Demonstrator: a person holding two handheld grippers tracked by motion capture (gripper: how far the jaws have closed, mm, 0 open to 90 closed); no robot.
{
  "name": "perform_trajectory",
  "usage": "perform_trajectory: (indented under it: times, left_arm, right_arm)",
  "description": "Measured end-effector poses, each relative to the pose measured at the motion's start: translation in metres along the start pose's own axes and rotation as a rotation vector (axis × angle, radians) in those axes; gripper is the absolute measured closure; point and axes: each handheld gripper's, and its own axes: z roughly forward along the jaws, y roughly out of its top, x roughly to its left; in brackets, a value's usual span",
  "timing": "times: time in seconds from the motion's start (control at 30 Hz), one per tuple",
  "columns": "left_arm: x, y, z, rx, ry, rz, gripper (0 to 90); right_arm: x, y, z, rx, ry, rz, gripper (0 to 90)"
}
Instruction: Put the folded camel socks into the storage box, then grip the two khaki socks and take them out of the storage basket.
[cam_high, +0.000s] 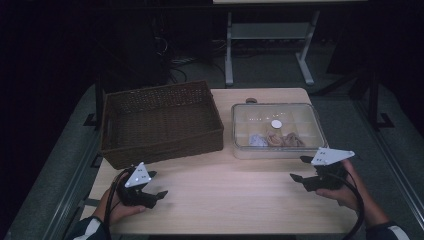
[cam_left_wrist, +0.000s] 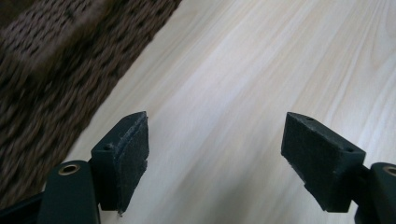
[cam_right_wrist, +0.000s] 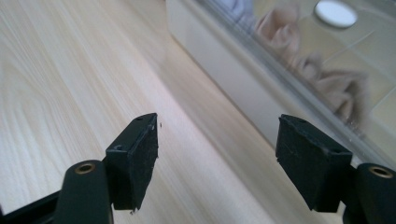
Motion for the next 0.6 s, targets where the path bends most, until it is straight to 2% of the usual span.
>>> perform_trajectory:
  times: [0.03, 0.13, 0.3, 0.37, 0.47, 0.53, 0.6]
  left_arm:
    - [0.001, -0.004, -0.001, 0.004, 0.003, -0.006, 22.7]
    - [0.004, -0.013, -0.002, 0.013, -0.009, -0.021, 22.7]
    - [0.01, -0.028, 0.002, 0.049, 0.004, -0.036, 22.6]
    - [0.013, -0.033, 0.001, 0.054, 0.015, -0.039, 22.0]
    - [0.018, -0.04, -0.001, 0.029, 0.017, -0.079, 21.6]
    - [0.019, -0.042, -0.002, 0.027, 0.025, -0.086, 20.8]
    - [0.02, -0.044, -0.002, 0.016, 0.009, -0.098, 20.8]
  right_arm:
    - [0.001, -0.003, 0.002, 0.006, -0.002, -0.01, 28.9]
    - [0.004, -0.011, 0.01, 0.021, 0.01, 0.017, 28.9]
    - [0.007, -0.026, 0.016, 0.043, 0.001, 0.026, 28.9]
    - [0.007, -0.032, 0.018, 0.041, 0.016, 0.056, 28.8]
    - [0.008, -0.042, 0.021, 0.049, 0.001, 0.066, 29.0]
    - [0.009, -0.047, 0.023, 0.043, 0.005, 0.072, 28.9]
    - [0.009, -0.051, 0.023, 0.046, 0.012, 0.088, 28.7]
